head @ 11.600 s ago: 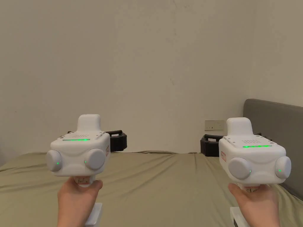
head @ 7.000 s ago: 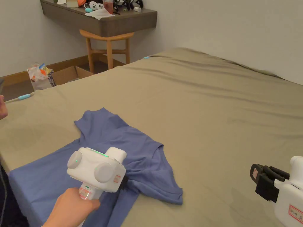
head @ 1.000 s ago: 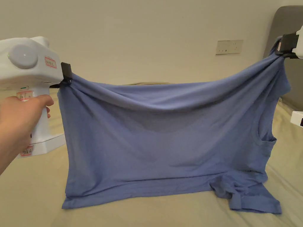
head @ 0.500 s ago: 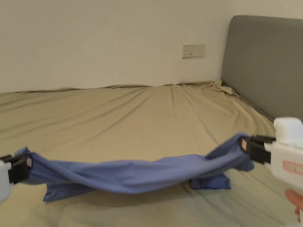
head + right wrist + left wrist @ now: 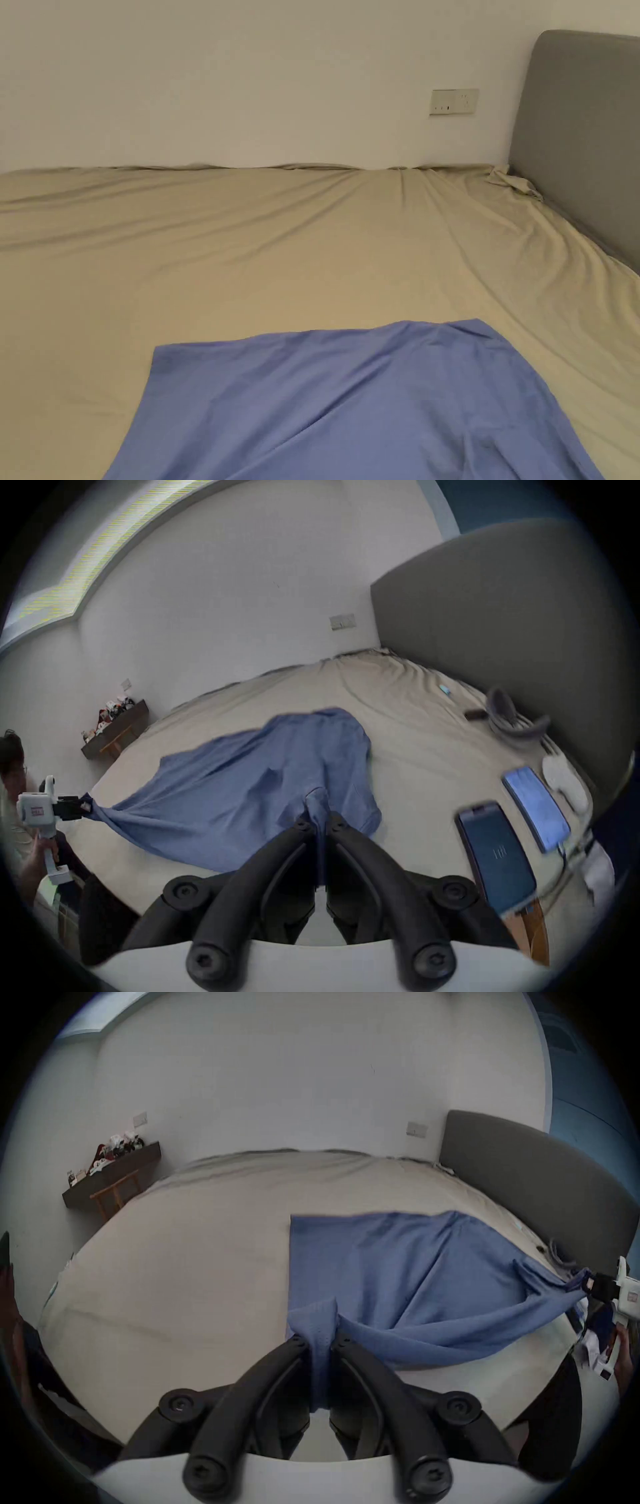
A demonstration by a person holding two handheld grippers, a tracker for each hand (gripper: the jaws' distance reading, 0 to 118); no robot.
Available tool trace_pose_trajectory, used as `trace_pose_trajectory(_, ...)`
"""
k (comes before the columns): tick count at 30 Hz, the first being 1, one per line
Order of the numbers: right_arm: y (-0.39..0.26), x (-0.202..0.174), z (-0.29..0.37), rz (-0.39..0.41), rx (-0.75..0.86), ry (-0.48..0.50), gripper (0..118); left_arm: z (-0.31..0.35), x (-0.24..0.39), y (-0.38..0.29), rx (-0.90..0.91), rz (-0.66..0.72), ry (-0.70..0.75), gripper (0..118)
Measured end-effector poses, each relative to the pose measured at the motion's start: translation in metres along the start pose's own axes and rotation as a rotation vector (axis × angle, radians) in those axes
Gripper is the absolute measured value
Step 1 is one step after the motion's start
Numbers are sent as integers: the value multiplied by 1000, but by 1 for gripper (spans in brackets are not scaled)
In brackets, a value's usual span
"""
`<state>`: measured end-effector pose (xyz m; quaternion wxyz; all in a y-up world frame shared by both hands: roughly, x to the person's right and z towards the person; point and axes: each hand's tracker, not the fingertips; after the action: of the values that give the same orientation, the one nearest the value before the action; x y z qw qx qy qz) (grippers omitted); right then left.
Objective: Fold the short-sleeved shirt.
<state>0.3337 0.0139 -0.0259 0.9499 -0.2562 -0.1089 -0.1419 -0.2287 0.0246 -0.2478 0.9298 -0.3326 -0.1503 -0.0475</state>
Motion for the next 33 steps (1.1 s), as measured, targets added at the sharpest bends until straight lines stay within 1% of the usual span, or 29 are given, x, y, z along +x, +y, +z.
trace_pose_trajectory(1, -8, 2, 6, 2, -8, -8, 5, -1, 4, -8, -39, -3, 17, 6)
trace_pose_trajectory(3, -20, 3, 13, 13, -50, -34, 5, -3, 1, -22, -82, -20, 1, 6)
trace_pose_trajectory(6, -26, 2, 11, 4, -71, -43, 5, -12, 2, -35, -132, -26, 13, 6)
trace_pose_trajectory(7, -27, -1, 6, 15, -86, -51, 5, -17, -1, -35, -147, -20, 6, 6)
trace_pose_trajectory(8, -33, 10, -2, 28, -95, -57, 5, -21, -6, -34, -165, -7, -9, 6)
trace_pose_trajectory(9, -30, 7, -8, 53, -119, -82, 6, -26, -5, -35, -179, 21, -28, 10)
trace_pose_trajectory(10, -24, 2, -12, 71, -153, -108, 23, -26, -10, -34, -182, 53, -26, 27)
trace_pose_trajectory(11, -19, 0, -16, 82, -162, -125, 78, -24, -14, -34, -185, 75, -22, 81)
trace_pose_trajectory(12, -13, 3, -16, 73, -173, -104, 109, -18, -19, -33, -174, 83, -29, 101)
trace_pose_trajectory(13, -7, -1, -9, 66, -134, -103, 117, -6, -13, -30, -118, 95, -27, 101)
trace_pose_trajectory(14, 0, -6, -4, 63, -108, -110, 117, 2, -14, -25, -112, 87, 3, 101)
trace_pose_trajectory(16, 14, -15, 2, 66, -121, -149, 117, 22, -13, -11, -98, 50, 67, 101)
trace_pose_trajectory(17, 18, -20, 4, 79, -118, -161, 117, 37, 0, -4, -77, 38, 97, 101)
trace_pose_trajectory(18, 22, -27, 5, 103, -111, -161, 117, 45, 7, 2, -67, 33, 123, 101)
trace_pose_trajectory(19, 25, -34, 5, 125, -123, -153, 113, 50, 12, 6, -71, 38, 116, 98)
trace_pose_trajectory(20, 27, -39, 7, 142, -125, -134, 88, 55, 17, 8, -68, 40, 110, 69)
trace_pose_trajectory(21, 28, -45, 7, 154, -130, -118, 38, 57, 22, 8, -52, 35, 96, 18)
trace_pose_trajectory(22, 28, -48, 3, 150, -137, -122, 2, 55, 28, 9, -55, 40, 109, 0)
trace_pose_trajectory(23, 23, -52, 2, 155, -117, -154, 2, 55, 33, 6, -44, 50, 137, 0)
trace_pose_trajectory(25, 22, -54, 1, 162, -140, -111, 2, 52, 41, 3, -104, -7, 98, 0)
trace_pose_trajectory(27, 20, -57, 3, 155, -138, -96, 2, 54, 53, -2, -107, -71, 135, 0)
trace_pose_trajectory(28, 18, -59, 6, 160, -136, -99, 2, 54, 57, -5, -123, -87, 128, 0)
trace_pose_trajectory(31, 17, -63, 10, 171, -130, -101, 2, 53, 54, -14, -142, -43, 96, 0)
trace_pose_trajectory(32, 18, -65, 14, 166, -132, -91, 2, 45, 50, -18, -172, -1, 73, 16)
trace_pose_trajectory(33, 18, -66, 15, 160, -134, -81, 2, 34, 40, -21, -209, 33, 48, 53)
